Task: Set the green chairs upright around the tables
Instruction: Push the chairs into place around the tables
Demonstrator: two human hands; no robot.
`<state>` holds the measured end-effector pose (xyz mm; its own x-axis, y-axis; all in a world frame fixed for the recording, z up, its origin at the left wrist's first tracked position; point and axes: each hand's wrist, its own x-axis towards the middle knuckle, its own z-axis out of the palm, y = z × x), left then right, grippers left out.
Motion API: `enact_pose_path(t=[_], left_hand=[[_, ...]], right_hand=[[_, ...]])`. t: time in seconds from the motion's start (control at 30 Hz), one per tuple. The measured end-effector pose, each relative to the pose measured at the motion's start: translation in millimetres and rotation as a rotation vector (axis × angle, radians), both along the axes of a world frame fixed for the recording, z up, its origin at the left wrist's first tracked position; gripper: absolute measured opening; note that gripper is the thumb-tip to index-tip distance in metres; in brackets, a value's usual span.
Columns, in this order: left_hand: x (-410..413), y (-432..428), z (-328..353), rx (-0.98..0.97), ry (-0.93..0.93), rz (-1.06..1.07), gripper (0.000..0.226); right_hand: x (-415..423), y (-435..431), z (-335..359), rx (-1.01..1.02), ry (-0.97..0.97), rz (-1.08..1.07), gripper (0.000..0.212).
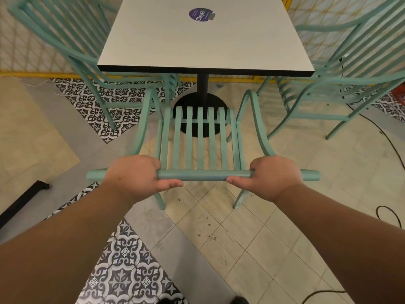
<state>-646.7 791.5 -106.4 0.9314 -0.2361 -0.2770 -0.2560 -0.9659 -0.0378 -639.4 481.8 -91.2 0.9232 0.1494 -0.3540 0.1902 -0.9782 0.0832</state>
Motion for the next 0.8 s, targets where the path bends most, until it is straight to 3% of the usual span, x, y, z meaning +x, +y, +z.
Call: enact_pose_path(t=[0.8], left_hand=[[71.9, 14.8, -4.2, -0.015, -0.004, -0.046, 0.094]], right_hand=[[66.6, 13.5, 1.3, -0.036, -0.028, 0.008, 0.095]])
